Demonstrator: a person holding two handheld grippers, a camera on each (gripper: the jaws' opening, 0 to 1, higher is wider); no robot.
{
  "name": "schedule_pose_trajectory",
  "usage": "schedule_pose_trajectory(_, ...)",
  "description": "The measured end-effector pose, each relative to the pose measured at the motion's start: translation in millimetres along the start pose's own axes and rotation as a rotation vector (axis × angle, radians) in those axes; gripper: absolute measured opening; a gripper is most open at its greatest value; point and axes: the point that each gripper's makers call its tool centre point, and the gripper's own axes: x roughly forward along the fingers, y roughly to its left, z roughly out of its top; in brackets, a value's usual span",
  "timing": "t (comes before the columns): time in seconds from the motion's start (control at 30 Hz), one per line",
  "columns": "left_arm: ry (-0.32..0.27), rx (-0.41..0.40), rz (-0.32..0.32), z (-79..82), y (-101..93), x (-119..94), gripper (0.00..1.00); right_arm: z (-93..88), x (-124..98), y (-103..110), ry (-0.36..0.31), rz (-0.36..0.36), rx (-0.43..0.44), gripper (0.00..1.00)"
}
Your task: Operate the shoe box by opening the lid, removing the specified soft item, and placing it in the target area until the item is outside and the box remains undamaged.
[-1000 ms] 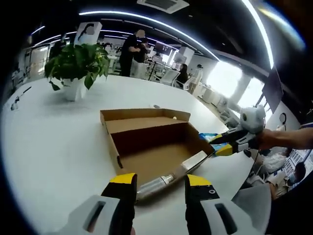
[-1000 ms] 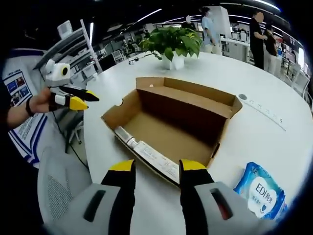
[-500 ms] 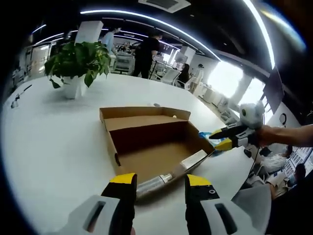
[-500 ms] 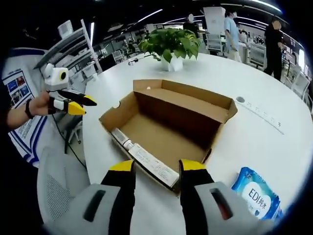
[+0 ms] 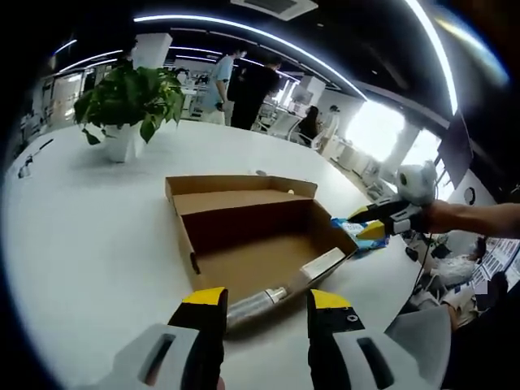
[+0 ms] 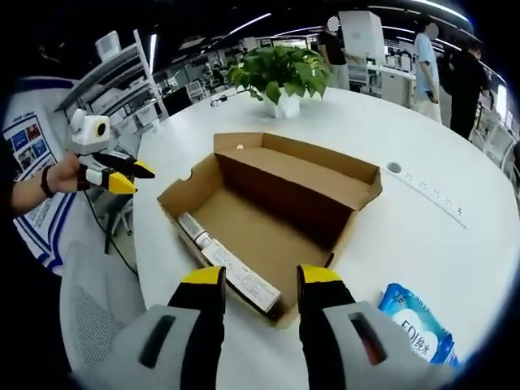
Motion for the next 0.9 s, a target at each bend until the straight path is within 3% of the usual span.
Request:
schedule_pose_trajectory(0.4, 0.001, 0.000, 0.005, 1.5, 3.4, 0.2, 0.40, 6.0, -0.3, -15.7, 0.034, -0.013, -0.045, 0.33)
schedule_pose_trajectory(0.7, -0.003, 0.005, 0.006, -0.8, 1.4, -2.3, 0.40, -3.7, -4.0, -14.9, 0.164, 0.000, -0.231, 0.34)
schedule_pose_trajectory(0.9, 0.001, 0.002, -0.001, -5.1, -2.9, -1.0, 0.40, 0.4, -0.8, -9.2, 0.221, 0.019, -0.348, 0.35)
